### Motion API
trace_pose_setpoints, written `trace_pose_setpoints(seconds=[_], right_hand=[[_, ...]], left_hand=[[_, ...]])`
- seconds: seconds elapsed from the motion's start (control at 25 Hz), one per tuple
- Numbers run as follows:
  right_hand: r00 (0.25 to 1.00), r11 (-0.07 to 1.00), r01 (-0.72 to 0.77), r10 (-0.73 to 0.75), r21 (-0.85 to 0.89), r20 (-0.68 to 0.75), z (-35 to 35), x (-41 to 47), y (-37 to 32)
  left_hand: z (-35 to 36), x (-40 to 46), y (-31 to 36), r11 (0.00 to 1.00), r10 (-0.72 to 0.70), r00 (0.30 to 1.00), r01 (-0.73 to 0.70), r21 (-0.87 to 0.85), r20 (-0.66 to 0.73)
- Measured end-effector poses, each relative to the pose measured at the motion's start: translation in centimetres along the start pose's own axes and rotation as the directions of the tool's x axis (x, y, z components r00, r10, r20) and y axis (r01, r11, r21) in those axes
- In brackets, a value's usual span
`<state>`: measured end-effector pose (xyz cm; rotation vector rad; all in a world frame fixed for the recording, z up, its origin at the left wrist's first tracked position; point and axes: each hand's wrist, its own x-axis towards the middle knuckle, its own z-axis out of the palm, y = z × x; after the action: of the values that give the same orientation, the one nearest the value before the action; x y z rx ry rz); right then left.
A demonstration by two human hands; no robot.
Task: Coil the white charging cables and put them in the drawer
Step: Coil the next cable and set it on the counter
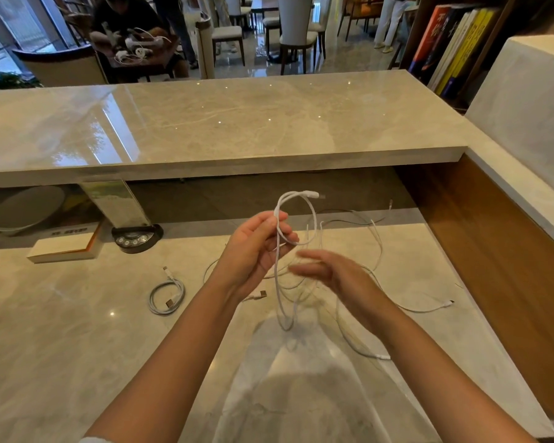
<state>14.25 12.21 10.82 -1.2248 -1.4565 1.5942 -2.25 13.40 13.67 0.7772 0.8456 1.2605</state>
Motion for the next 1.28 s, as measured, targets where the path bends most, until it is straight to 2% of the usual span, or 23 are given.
trace_pose_setpoints(seconds=[0.04, 0.12, 0.28, 0.4, 0.56, 0.64, 0.76, 0.88, 1.0, 1.12, 1.2, 1.28], right_hand=[[0.994, 0.996, 0.008, 0.002, -0.087, 0.113, 0.4, -0.5, 0.1], [0.978, 0.988, 0.047, -0.015, -0.15, 0.21, 0.7, -0.7, 0.0], [0.981, 0.969, 0.137, -0.104, -0.205, 0.165, 1.9, 0.1, 0.6], [0.962, 0.985, 0.119, -0.084, -0.122, 0.26, 3.2, 0.2, 1.0], [0.971, 0.994, 0.028, -0.002, -0.104, 0.241, 0.4, -0.1, 0.6], [0.977, 0.975, 0.008, 0.039, -0.222, 0.209, -2.0, 0.3, -0.2], [0.976, 0.891, 0.013, 0.088, -0.455, 0.2, -5.2, 1.2, -1.9], [0.976, 0.875, 0.0, 0.106, -0.484, 0.191, -6.2, 2.2, -3.4], [0.992, 0.857, -0.03, 0.088, -0.515, 0.089, -5.3, 3.5, -4.1], [0.991, 0.869, -0.129, 0.134, -0.477, -0.024, -3.9, 4.4, -4.6], [0.978, 0.919, -0.208, 0.19, -0.334, -0.087, -3.1, 4.3, -5.3], [0.975, 0.967, -0.211, 0.198, -0.143, -0.096, -2.2, 3.8, -5.9]], left_hand=[[0.0, 0.1, 0.2, 1.0, 0.026, 1.0, -0.026, 0.004, -0.002], [-0.3, 0.3, 0.6, 0.999, 0.053, 0.999, -0.053, 0.007, 0.0], [-0.8, 0.2, 1.0, 0.999, 0.044, 0.999, -0.044, -0.021, 0.014], [-0.6, 0.3, 1.1, 0.997, 0.072, 0.997, -0.073, 0.026, 0.02], [-1.9, 0.2, 2.1, 0.979, 0.096, 0.995, -0.094, 0.178, -0.002], [-2.6, 0.0, 2.5, 0.963, 0.041, 0.999, -0.048, 0.265, 0.029], [-3.0, -0.6, 2.7, 0.974, -0.052, 0.993, 0.028, 0.223, 0.102], [-3.0, -1.1, 2.3, 0.992, -0.086, 0.981, 0.068, 0.11, 0.171], [-2.9, -1.3, 1.4, 0.965, -0.171, 0.969, 0.128, 0.229, 0.179], [-2.7, -1.4, 0.7, 0.916, -0.242, 0.967, 0.2, 0.348, 0.082], [-2.5, -1.5, 0.3, 0.894, -0.233, 0.972, 0.22, 0.39, -0.013], [-2.4, -1.8, -0.5, 0.896, -0.182, 0.978, 0.208, 0.393, -0.102]])
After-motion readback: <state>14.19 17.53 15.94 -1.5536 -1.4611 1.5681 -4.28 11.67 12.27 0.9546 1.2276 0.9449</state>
